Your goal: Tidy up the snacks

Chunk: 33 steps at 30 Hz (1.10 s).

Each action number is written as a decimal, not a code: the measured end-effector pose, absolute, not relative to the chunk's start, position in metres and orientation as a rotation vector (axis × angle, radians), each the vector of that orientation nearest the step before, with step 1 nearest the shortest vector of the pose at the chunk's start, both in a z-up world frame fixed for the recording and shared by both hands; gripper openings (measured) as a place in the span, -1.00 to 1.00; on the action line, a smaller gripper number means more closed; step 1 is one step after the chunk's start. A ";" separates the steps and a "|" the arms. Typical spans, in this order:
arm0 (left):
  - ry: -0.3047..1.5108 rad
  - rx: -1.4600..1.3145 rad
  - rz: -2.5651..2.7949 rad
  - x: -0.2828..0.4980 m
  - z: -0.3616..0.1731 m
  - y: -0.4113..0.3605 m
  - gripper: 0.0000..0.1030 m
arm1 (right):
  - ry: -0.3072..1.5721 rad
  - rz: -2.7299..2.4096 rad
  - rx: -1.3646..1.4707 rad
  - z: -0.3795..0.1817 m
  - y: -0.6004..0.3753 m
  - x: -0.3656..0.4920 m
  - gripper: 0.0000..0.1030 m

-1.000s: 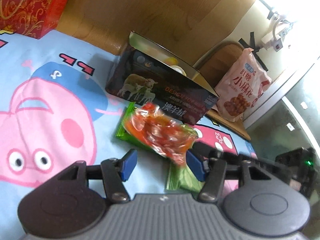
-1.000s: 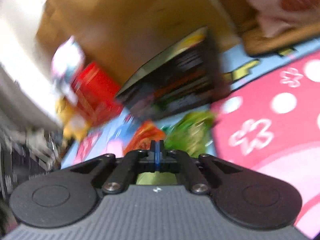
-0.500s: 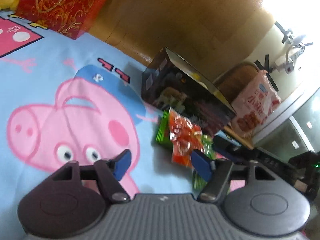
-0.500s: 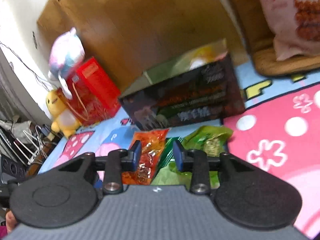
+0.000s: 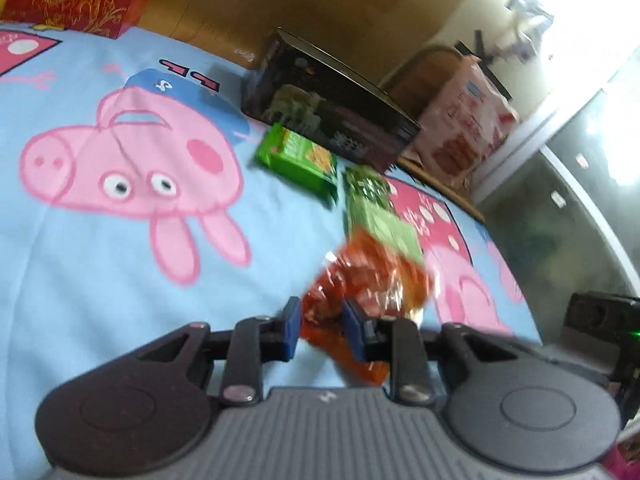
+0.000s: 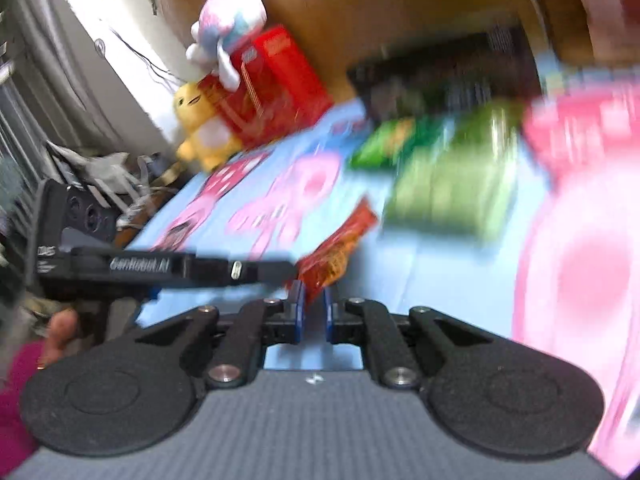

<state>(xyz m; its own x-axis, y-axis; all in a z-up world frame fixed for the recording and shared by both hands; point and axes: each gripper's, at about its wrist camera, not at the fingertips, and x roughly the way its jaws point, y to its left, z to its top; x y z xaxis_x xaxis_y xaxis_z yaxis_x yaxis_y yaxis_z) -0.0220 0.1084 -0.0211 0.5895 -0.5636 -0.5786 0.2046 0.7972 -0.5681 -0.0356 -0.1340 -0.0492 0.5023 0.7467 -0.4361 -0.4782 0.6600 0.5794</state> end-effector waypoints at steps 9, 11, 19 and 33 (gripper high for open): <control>0.809 -0.410 -0.488 -0.024 -0.013 0.088 -0.16 | 0.712 0.849 0.431 -0.059 -0.132 -0.075 -0.53; 0.792 -0.409 -0.475 -0.031 -0.010 0.094 -0.03 | 0.718 0.841 0.464 -0.061 -0.138 -0.073 -0.50; 0.840 -0.544 -0.526 -0.058 -0.015 0.120 -0.02 | 0.712 0.761 0.591 -0.064 -0.183 -0.089 -0.05; 0.774 -0.687 -0.584 -0.065 -0.038 0.104 -0.06 | 0.738 0.691 0.588 -0.068 -0.175 -0.055 -0.61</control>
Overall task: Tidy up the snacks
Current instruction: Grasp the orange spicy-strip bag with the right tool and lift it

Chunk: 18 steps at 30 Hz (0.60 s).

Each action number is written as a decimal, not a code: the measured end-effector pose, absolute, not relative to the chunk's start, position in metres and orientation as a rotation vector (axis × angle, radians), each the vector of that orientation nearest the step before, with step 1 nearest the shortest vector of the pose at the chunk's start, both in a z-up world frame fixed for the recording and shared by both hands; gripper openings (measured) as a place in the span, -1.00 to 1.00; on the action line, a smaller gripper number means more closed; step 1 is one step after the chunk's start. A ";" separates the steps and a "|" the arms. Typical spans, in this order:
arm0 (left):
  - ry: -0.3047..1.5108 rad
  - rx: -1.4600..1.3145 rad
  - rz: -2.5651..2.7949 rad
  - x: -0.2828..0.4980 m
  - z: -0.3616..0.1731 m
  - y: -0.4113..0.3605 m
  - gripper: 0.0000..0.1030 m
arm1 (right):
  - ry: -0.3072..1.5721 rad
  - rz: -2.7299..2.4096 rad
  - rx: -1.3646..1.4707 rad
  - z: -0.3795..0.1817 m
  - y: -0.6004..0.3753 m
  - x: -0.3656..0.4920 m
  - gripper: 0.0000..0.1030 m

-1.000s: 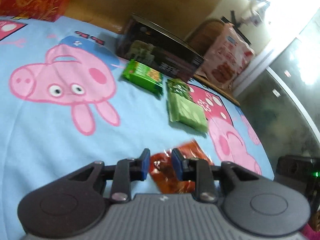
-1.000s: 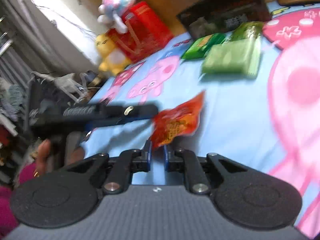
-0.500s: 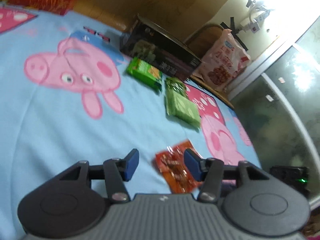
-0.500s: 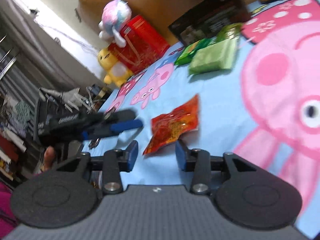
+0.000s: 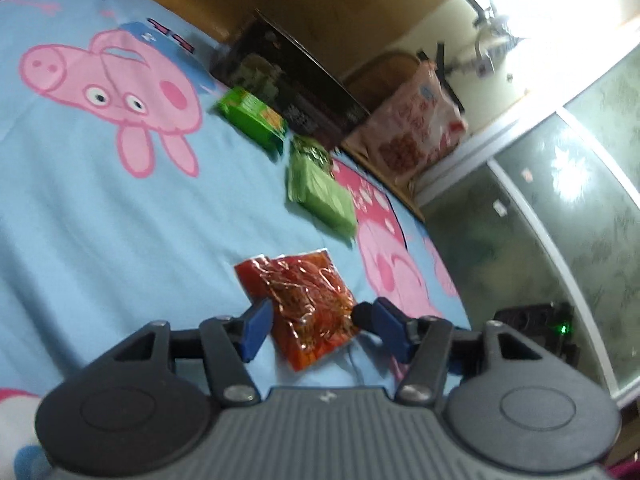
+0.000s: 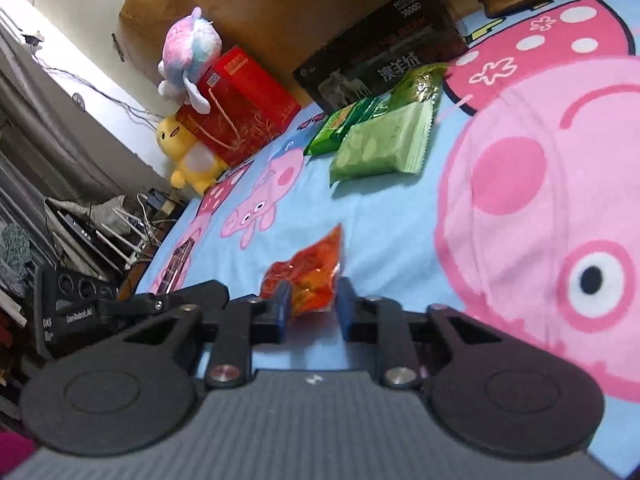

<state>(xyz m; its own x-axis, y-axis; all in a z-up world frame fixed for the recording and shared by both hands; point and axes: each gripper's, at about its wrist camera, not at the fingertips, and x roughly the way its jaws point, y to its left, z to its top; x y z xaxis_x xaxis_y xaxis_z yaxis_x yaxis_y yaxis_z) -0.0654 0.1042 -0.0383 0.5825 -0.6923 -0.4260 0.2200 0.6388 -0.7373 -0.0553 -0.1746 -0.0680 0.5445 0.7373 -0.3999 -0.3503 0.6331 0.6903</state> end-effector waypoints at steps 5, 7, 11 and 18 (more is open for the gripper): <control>0.795 -0.755 -0.534 -0.063 -0.047 0.120 -0.60 | 0.752 0.718 0.709 -0.078 -0.186 -0.057 -0.84; 0.780 -0.754 -0.528 -0.062 -0.044 0.121 -0.60 | 0.746 0.755 0.740 -0.076 -0.185 -0.060 -0.92; 0.779 -0.727 -0.516 -0.057 -0.045 0.118 -0.56 | 0.720 0.771 0.701 -0.066 -0.178 -0.063 -0.88; 0.784 -0.726 -0.525 -0.056 -0.043 0.120 -0.42 | 0.789 0.750 0.770 -0.079 -0.179 -0.049 -0.92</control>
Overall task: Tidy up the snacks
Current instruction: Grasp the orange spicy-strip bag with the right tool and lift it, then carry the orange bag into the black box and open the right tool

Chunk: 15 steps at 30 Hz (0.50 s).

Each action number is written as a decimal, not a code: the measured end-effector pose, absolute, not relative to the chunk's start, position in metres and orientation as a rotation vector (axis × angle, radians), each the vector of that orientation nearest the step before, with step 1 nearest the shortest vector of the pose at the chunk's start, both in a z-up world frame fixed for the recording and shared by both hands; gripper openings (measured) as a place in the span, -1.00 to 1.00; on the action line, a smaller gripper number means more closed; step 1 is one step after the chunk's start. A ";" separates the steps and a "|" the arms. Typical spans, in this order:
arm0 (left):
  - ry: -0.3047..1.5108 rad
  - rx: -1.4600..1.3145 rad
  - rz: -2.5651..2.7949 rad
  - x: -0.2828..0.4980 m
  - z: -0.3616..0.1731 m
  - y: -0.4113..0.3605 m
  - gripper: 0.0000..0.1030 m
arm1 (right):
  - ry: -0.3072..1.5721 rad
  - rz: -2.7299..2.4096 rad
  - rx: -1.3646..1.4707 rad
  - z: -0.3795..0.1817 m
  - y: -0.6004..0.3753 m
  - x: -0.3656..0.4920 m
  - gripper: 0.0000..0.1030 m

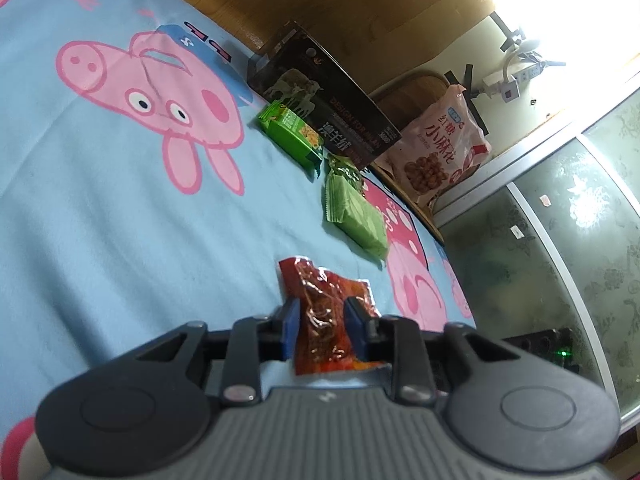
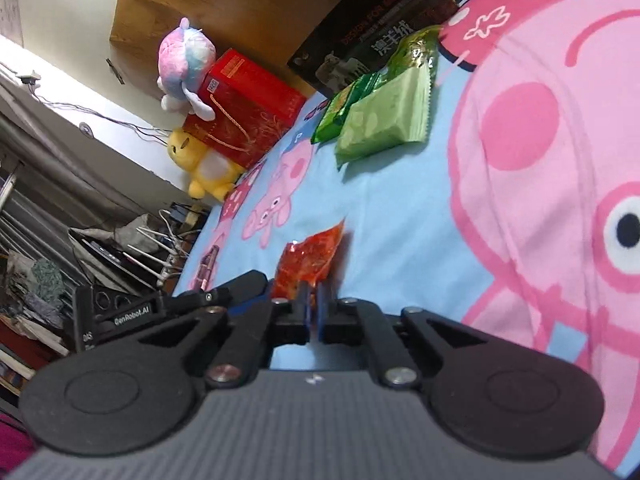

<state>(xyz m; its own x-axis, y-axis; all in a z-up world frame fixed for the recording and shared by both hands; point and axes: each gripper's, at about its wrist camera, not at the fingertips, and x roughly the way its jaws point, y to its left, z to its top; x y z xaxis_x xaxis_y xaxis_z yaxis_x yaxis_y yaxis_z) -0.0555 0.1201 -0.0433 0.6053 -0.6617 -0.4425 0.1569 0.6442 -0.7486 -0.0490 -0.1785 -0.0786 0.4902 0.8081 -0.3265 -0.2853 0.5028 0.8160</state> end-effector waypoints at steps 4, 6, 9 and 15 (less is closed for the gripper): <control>0.771 -0.741 -0.528 -0.053 -0.037 0.128 -0.11 | 0.767 0.762 0.980 -0.083 -0.198 -0.041 -0.93; 0.769 -0.736 -0.518 -0.052 -0.033 0.130 0.16 | 0.758 0.767 1.044 -0.081 -0.202 -0.039 -0.93; 0.782 -0.778 -0.570 -0.047 -0.033 0.129 0.32 | 0.730 0.792 1.131 -0.077 -0.210 -0.035 -0.93; 0.798 -0.913 -0.725 -0.029 -0.033 0.111 0.79 | 0.691 0.884 1.220 -0.064 -0.210 -0.025 -0.93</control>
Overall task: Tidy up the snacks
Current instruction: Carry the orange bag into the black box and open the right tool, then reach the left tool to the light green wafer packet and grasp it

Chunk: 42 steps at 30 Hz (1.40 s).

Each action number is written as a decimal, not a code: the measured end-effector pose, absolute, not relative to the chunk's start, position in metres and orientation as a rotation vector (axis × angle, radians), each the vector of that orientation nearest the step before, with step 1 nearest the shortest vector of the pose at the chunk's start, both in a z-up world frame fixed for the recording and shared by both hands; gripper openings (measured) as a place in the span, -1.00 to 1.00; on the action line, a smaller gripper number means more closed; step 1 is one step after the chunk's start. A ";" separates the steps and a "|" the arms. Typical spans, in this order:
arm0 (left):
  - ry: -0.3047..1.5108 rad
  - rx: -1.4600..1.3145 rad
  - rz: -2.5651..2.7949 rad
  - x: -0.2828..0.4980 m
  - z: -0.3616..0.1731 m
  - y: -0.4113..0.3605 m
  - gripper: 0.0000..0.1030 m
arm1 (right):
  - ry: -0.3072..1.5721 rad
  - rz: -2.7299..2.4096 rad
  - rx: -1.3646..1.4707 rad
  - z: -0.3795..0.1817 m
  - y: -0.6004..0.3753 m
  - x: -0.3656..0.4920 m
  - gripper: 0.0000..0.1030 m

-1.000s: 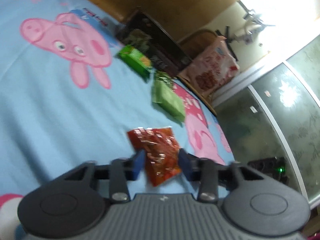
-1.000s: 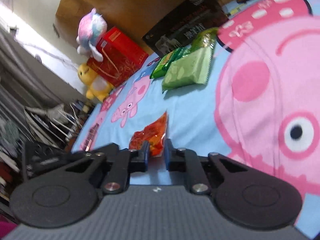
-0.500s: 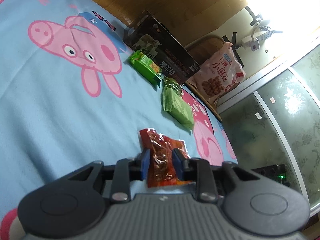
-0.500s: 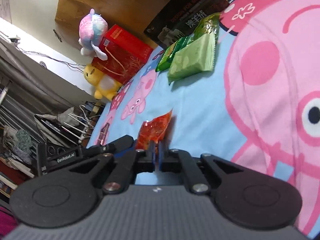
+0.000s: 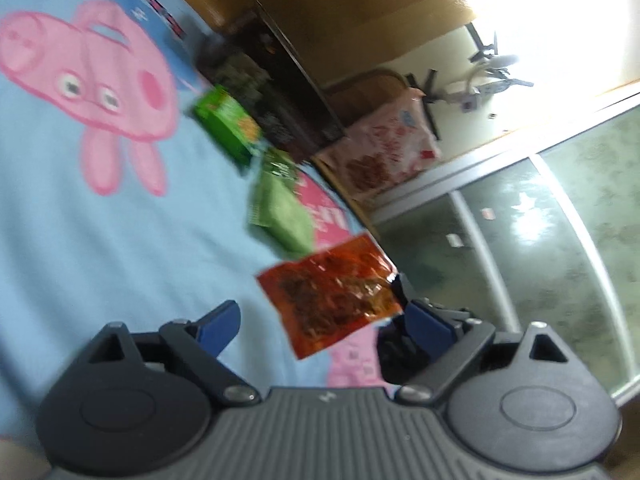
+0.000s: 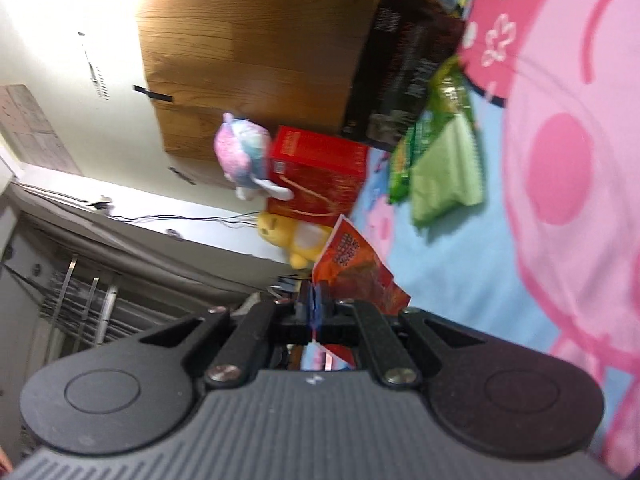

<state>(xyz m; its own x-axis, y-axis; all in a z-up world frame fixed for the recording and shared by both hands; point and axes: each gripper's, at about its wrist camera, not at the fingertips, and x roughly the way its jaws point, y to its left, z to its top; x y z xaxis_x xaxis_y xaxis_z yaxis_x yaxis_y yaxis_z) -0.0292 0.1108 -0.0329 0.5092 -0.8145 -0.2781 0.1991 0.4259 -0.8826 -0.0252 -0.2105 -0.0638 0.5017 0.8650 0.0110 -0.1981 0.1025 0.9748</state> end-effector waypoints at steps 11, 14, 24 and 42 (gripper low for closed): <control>0.717 -0.916 -0.815 0.027 0.009 0.098 0.40 | 0.567 0.933 1.101 -0.001 -0.211 0.024 -0.93; 0.661 -0.787 -0.772 0.056 0.043 0.094 0.40 | 0.512 0.905 1.012 0.022 -0.213 0.055 -0.93; 0.629 -0.372 -0.362 0.165 0.077 0.065 0.53 | 0.479 0.566 0.513 0.043 -0.160 0.135 -0.56; 0.701 -0.402 -0.502 0.049 0.004 0.054 0.49 | 0.613 0.466 0.552 -0.047 -0.189 0.028 -0.47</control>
<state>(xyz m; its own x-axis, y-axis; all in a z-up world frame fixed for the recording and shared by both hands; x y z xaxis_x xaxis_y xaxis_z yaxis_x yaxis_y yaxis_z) 0.0486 0.0538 0.0039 0.6556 -0.5604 -0.5062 0.2991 0.8081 -0.5074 0.0279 -0.1894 -0.0468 0.7253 0.5560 -0.4058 -0.2425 0.7581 0.6054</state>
